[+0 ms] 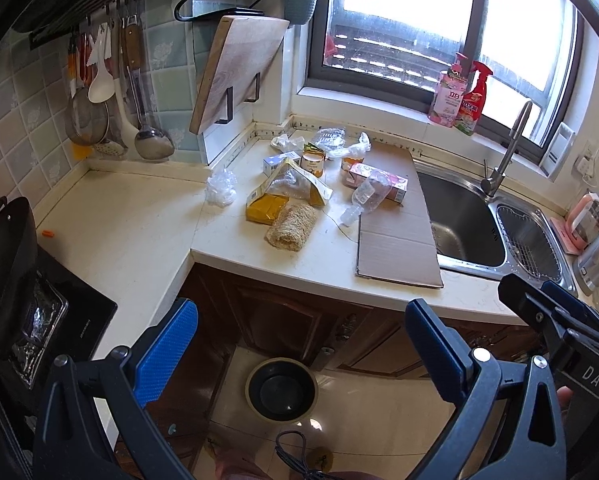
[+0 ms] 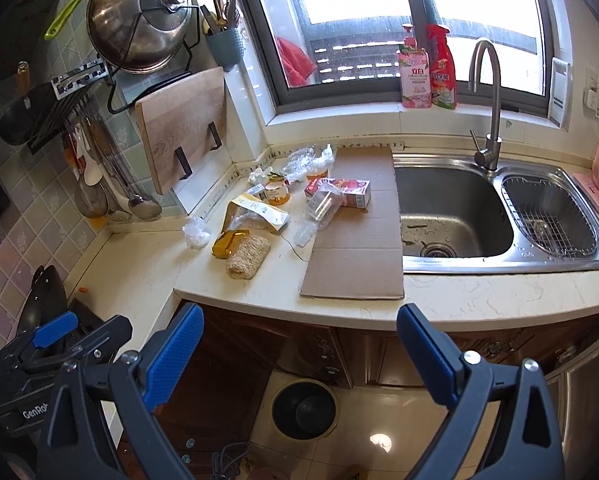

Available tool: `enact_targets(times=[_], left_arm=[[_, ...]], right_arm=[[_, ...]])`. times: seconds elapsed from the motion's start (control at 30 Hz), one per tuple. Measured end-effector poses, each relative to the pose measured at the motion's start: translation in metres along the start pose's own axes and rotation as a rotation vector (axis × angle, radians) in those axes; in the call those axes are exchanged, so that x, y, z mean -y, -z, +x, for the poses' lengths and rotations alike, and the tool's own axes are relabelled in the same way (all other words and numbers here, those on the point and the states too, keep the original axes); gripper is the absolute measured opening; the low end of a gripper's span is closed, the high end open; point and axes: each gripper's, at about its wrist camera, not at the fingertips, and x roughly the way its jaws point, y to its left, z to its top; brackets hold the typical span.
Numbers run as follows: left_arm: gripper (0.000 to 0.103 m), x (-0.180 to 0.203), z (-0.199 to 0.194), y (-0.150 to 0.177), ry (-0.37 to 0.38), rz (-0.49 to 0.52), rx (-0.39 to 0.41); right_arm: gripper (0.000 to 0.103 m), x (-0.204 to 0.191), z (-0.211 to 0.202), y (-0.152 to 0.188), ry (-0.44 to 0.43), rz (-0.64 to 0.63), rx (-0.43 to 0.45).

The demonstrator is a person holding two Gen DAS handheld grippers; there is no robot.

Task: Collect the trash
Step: 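Move both tools toward the trash on the counter, then grasp the clear plastic bag with left tool while right tool grasps the noodle bundle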

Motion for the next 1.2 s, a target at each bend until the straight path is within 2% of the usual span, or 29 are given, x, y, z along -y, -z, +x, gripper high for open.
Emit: enact_targets(times=[0.2, 0.3, 0.5, 0.63, 0.73, 0.87, 1.0, 1.2], left_arm=[[0.102, -0.001, 0.000, 0.000, -0.011, -0.021, -0.033], [0.102, -0.010, -0.002, -0.001, 0.028, -0.084, -0.019], [0.102, -0.043, -0.001, -0.006, 0.021, -0.206, -0.011], [0.102, -0.059, -0.002, -0.013, -0.033, -0.191, -0.016], [0.102, -0.070, 0.005, -0.021, -0.013, -0.181, -0.058], [0.102, -0.083, 0.024, -0.032, 0.044, -0.179, -0.088], [0.102, -0.093, 0.053, -0.049, 0.048, -0.167, -0.113], [0.102, -0.119, 0.110, -0.089, 0.102, -0.155, -0.092]], right_arm=[[0.098, 0.002, -0.002, -0.006, -0.022, -0.013, 0.006], [0.098, 0.003, -0.001, -0.006, -0.040, -0.026, 0.002], [0.098, 0.003, 0.003, -0.007, -0.086, -0.043, -0.011], [0.098, 0.005, 0.011, -0.009, -0.097, -0.033, -0.021], [0.098, 0.006, 0.023, -0.012, -0.119, -0.012, -0.045], [0.095, 0.001, 0.043, -0.016, -0.129, -0.008, -0.079], [0.092, -0.002, 0.066, -0.027, -0.129, 0.008, -0.113], [0.092, -0.008, 0.123, -0.050, -0.123, 0.066, -0.187]])
